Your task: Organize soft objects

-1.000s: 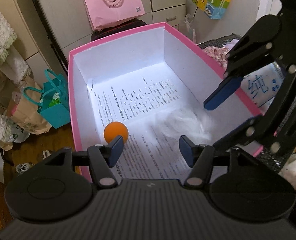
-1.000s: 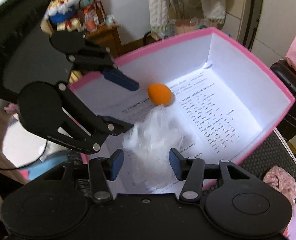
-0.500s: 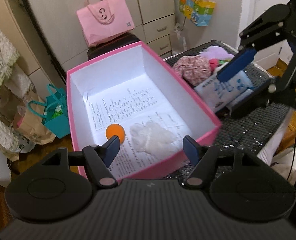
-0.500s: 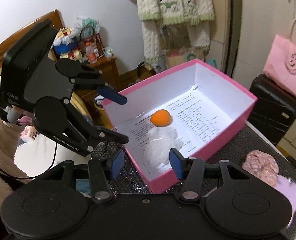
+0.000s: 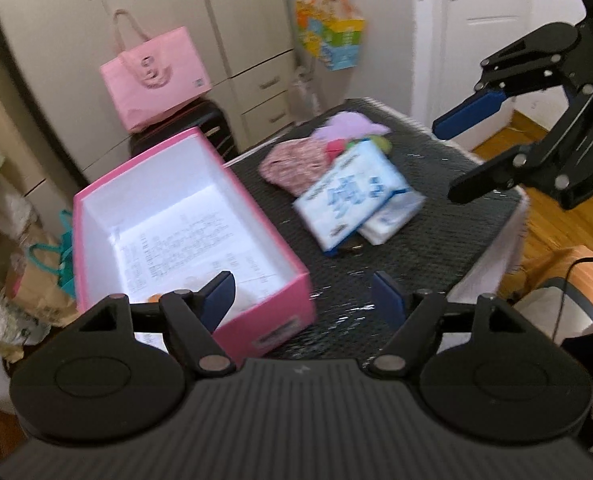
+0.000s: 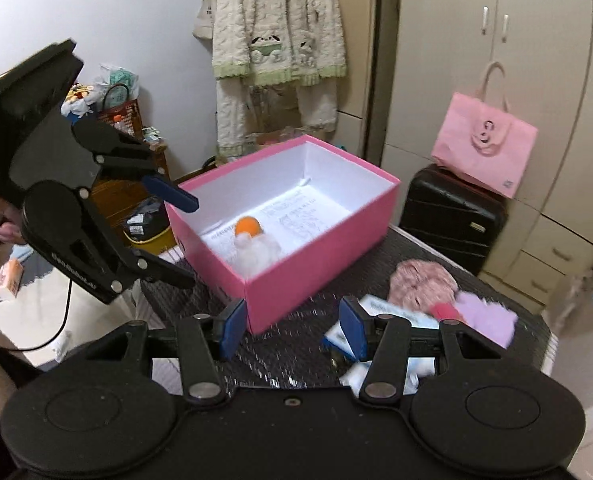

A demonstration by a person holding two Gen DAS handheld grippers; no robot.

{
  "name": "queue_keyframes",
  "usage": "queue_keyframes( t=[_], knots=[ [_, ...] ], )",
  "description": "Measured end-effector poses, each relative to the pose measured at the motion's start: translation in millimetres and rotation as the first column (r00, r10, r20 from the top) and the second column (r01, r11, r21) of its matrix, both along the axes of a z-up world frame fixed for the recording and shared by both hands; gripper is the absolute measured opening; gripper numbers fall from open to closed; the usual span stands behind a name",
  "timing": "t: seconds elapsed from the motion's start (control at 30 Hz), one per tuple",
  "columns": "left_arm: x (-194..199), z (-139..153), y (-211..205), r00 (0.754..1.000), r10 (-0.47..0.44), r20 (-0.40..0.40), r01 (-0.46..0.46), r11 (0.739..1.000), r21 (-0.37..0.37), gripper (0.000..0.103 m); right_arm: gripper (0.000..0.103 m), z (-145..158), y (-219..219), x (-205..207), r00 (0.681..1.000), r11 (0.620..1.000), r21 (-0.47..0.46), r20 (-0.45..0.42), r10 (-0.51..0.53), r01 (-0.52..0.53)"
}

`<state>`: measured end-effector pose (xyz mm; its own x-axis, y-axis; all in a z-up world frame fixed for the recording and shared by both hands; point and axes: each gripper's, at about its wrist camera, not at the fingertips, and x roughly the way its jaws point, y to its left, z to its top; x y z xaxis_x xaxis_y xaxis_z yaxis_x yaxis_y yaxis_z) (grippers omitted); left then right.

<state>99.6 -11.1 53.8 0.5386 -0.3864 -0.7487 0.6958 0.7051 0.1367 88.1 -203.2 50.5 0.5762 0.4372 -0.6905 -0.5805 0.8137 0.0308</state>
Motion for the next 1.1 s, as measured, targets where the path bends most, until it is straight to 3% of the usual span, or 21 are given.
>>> queue_keyframes(
  t=[0.2,0.4,0.5,0.8,1.0,1.1],
  knots=[
    [-16,-8,-31,0.995,-0.094,-0.023,0.093,0.995,-0.048,0.075,0.058,-17,-15,-26,0.999,0.999,-0.01,-0.001,-0.038,0.038],
    [-14,-25,-54,0.991,-0.121,-0.05,0.115,0.987,-0.113,0.075,0.06,-36,-36,-42,0.997,0.997,0.024,-0.018,-0.072,0.073],
    [-5,-33,-61,0.992,-0.102,-0.08,0.087,0.981,-0.174,0.075,0.068,-48,-44,-40,0.994,0.994,0.029,-0.007,-0.106,0.106],
    [38,-57,-72,0.988,0.035,-0.149,-0.082,0.942,-0.326,0.074,0.068,-83,-61,-4,0.983,0.979,0.097,-0.013,-0.181,0.182],
    [66,-72,-80,0.976,0.101,-0.192,-0.168,0.913,-0.371,0.069,0.068,-108,-51,29,0.98,0.975,0.099,0.004,-0.198,0.197],
    [75,-79,-86,0.973,0.117,-0.199,-0.185,0.911,-0.369,0.065,0.068,-120,-47,40,0.975,0.969,0.112,0.002,-0.223,0.221]
  ],
)
